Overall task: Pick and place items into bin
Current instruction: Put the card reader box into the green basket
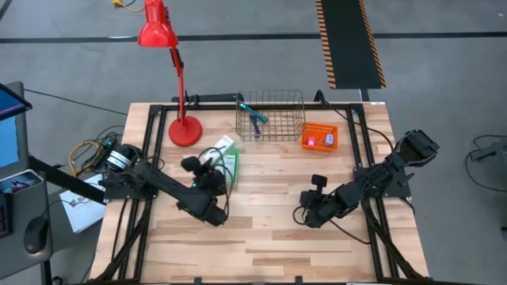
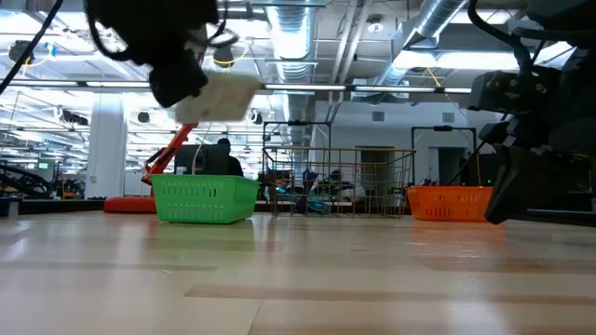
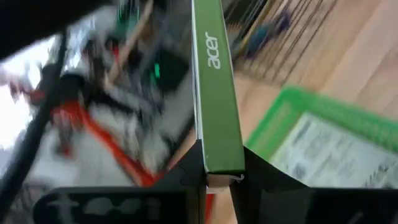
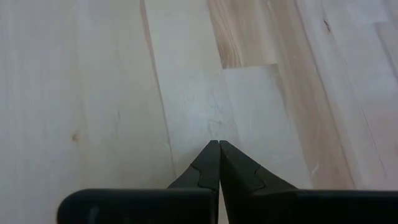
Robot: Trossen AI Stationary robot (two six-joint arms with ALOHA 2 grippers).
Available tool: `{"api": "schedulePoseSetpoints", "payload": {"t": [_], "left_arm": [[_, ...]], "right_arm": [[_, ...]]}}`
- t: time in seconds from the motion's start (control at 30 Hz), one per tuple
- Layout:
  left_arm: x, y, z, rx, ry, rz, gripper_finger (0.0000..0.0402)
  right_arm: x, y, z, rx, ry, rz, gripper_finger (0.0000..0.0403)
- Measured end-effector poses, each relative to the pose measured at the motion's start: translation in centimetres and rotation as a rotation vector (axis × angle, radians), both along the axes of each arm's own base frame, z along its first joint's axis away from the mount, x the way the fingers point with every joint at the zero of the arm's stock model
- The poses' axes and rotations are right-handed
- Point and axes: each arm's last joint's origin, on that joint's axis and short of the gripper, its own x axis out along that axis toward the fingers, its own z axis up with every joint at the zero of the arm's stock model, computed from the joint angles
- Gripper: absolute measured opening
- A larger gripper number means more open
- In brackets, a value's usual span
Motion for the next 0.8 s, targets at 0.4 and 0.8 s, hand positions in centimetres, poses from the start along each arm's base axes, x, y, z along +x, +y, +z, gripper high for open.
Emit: {"api": "schedulePoseSetpoints", "payload": {"t": [0.4,0.8], "left_arm": [[-0.5,-1.2,-2.9,-0.168,-0.104,0.118,0.003],[0.1,-0.9,-3.2,-0.178,-0.415,0.192,0.0033]], "right_arm": [[0.3,-0.2,0.1,-0.014,-0.031,-0.017,0.0],[0.4,-0.1,0.2,-0.007,-0.047,-0.011,0.0]]}}
